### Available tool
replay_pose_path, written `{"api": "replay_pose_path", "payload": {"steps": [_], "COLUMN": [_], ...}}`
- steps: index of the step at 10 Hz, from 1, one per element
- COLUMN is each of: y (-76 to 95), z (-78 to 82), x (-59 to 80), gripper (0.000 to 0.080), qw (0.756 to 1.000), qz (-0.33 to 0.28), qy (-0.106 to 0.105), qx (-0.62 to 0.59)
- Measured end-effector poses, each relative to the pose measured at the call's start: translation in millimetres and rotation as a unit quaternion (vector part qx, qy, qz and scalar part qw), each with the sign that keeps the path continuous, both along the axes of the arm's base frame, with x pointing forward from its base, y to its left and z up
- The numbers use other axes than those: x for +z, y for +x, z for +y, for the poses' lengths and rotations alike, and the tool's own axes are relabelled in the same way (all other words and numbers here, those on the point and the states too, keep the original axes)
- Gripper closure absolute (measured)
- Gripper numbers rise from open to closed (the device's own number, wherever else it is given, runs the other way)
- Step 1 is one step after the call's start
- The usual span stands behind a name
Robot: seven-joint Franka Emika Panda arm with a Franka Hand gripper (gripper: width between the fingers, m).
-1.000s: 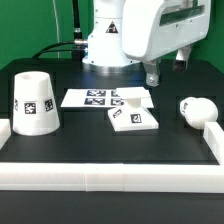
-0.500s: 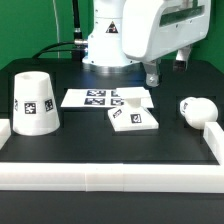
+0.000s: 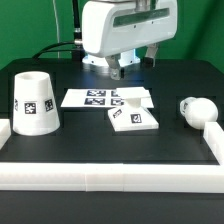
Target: Assemble lamp
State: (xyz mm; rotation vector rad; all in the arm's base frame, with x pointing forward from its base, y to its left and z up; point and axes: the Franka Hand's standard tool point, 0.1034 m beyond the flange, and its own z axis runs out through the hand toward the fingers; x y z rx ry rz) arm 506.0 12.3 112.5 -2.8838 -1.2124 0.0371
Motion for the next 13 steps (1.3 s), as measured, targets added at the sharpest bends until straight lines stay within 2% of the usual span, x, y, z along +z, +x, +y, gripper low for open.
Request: {"api": "replay_pose_path", "payload": {"steps": [3,4,6,10,11,13], "y": [0.0,-1.4,-22.6,-25.3,-26.9,-35.3], "z": [-0.5,-5.0,-12.7,-9.9,-6.7,-4.9], "x": [0.0,1.2,-7.9,-11.8,-13.3,-23.0], "gripper": [0.0100,0.0100,0.0100,0.0100,0.0100,0.0100], "qw": [1.000,0.999,0.977,0.948,0.930,0.933], "qz": [0.000,-0.006,0.001,0.009,0.009,0.008], "qy": [0.000,0.002,0.012,0.015,0.014,0.013], "qx": [-0.013,-0.052,-0.212,-0.317,-0.366,-0.360]}}
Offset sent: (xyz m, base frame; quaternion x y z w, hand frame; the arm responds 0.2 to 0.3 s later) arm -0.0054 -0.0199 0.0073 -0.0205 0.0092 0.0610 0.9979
